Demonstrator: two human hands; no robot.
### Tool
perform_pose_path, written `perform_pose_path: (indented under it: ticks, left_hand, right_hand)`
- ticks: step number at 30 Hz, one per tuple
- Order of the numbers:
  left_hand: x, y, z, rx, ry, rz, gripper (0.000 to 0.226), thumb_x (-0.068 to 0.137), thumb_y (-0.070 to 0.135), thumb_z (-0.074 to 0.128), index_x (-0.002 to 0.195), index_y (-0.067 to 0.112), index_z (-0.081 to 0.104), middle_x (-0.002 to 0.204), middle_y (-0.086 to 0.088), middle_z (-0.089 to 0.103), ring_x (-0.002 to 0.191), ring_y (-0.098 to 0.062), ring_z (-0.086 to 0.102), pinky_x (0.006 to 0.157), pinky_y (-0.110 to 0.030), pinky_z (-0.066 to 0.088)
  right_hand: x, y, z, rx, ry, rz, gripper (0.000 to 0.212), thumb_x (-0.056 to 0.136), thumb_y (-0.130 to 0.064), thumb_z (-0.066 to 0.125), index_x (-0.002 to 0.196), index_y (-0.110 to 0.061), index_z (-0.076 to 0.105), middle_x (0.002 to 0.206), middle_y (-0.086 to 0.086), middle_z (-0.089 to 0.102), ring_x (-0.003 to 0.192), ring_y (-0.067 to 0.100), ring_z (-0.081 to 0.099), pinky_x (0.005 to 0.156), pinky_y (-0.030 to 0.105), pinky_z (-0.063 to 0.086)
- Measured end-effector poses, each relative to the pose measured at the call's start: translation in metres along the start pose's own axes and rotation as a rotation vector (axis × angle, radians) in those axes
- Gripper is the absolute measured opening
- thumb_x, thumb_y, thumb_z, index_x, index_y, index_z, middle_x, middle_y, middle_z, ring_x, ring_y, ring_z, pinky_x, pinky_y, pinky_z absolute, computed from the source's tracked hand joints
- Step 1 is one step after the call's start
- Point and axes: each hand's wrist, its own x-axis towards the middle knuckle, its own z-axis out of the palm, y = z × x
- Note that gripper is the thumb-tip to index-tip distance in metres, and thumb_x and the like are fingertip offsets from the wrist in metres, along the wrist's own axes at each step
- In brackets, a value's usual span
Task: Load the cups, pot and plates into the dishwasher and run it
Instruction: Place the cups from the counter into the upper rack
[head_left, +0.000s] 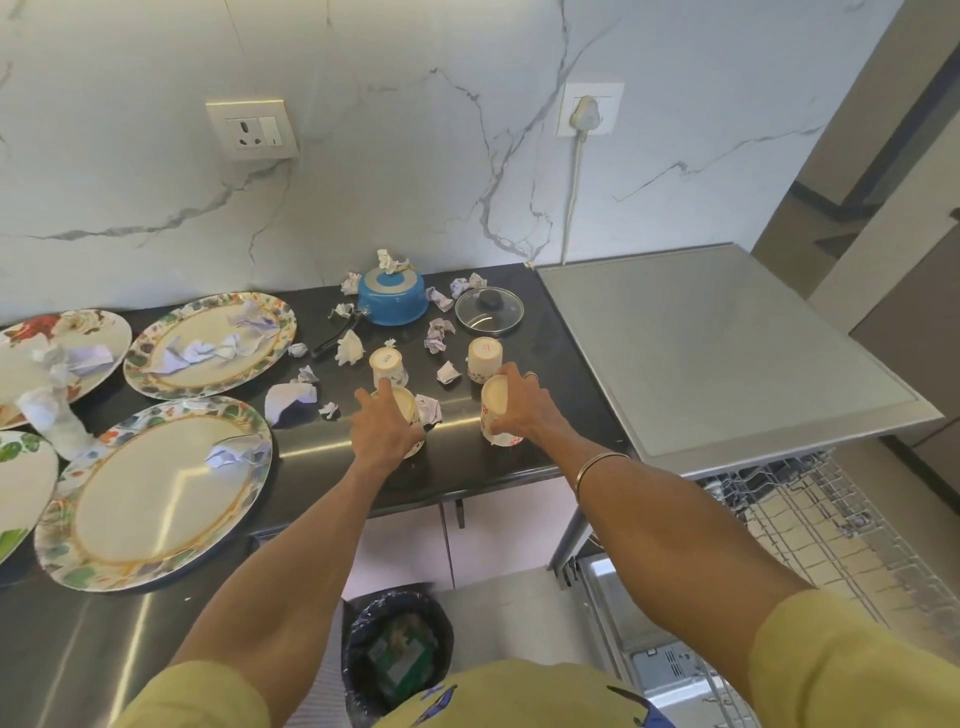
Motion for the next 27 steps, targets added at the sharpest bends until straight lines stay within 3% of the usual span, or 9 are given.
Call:
perform_pose_path:
  ticks: [7, 27]
  left_hand:
    - [-0.021, 0.035, 0.003, -0.053, -0.075, 0.127, 0.091, 0.069, 0.036, 0.087, 0.142, 0.018, 0.034, 0.139, -0.018, 0.039, 0.12, -0.046, 0.051, 0.093, -0.051, 0.049]
    - [-0.148, 0.166, 0.076, 0.048, -0.206, 0.434, 0.088, 0.063, 0.037, 0.087, 0.134, 0.018, 0.038, 0.126, -0.015, 0.045, 0.104, -0.042, 0.06, 0.086, -0.045, 0.054]
  right_hand:
    - [-0.036, 0.024, -0.014, -0.012, 0.067, 0.101, 0.083, 0.072, -0.035, 0.084, 0.134, -0.026, 0.03, 0.133, 0.016, 0.041, 0.113, 0.038, 0.055, 0.092, 0.044, 0.053]
    - [-0.2, 0.161, -0.064, 0.066, 0.236, 0.437, 0.09, 0.064, -0.033, 0.089, 0.134, -0.025, 0.033, 0.128, 0.016, 0.047, 0.112, 0.041, 0.056, 0.093, 0.054, 0.052]
